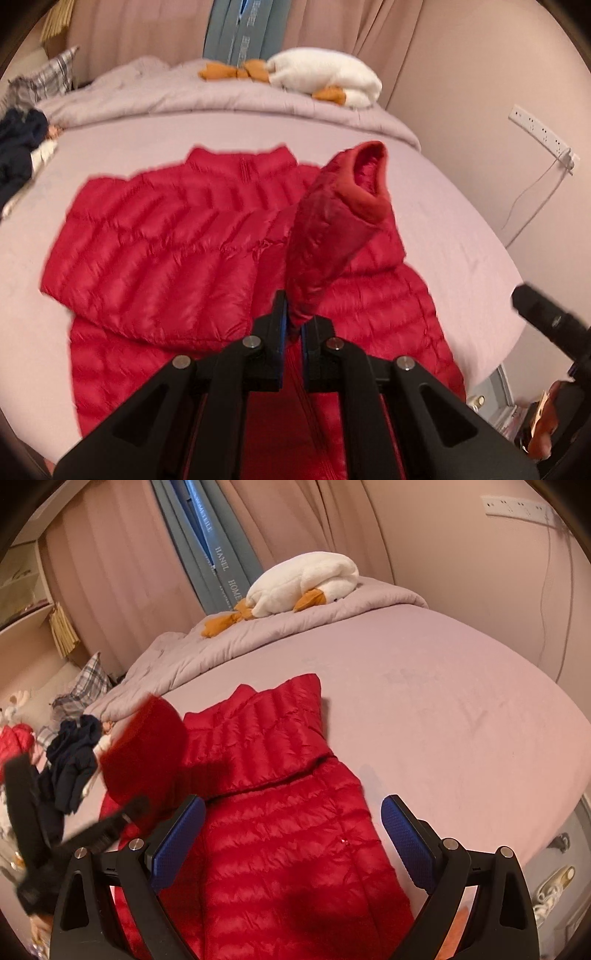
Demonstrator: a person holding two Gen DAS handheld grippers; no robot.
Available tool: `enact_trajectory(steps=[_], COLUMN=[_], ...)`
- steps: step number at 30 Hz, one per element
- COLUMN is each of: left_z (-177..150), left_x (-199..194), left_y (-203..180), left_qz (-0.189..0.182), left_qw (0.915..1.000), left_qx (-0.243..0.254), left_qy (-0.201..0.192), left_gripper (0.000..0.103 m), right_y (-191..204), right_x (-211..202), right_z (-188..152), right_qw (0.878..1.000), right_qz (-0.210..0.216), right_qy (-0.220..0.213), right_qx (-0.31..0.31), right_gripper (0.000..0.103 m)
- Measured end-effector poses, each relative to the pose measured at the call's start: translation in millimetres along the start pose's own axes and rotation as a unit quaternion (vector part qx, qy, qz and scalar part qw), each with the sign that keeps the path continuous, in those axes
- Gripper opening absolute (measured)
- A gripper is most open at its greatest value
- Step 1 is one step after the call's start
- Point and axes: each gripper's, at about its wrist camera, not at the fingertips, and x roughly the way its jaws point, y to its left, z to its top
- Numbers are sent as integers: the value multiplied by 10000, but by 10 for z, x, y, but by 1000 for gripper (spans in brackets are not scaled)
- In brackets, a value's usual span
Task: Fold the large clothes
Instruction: 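Carry the sleeve with the left tool across the jacket body and release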
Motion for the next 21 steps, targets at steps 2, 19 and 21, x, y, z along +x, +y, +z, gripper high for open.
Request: enact_trajectory(steps=[2, 19, 21], left_z=[-78, -431, -424], left_x=[76, 378, 355], left_y=[-13, -121, -101], left_qz=[27, 151, 105], left_qw=[9999, 9979, 9979], left_qx=[12, 36, 23], left_qy=[119, 626, 632], left_gripper=[5, 6, 7], right_y=[-21, -63, -60], right_x=[7, 144, 156], right_z=[-21, -127, -136], right_qw=[10000, 9993, 9992], right_qz=[-6, 89, 109], right_qy=[40, 347, 373], right_qx=[35, 136, 135], right_gripper=[96, 96, 96])
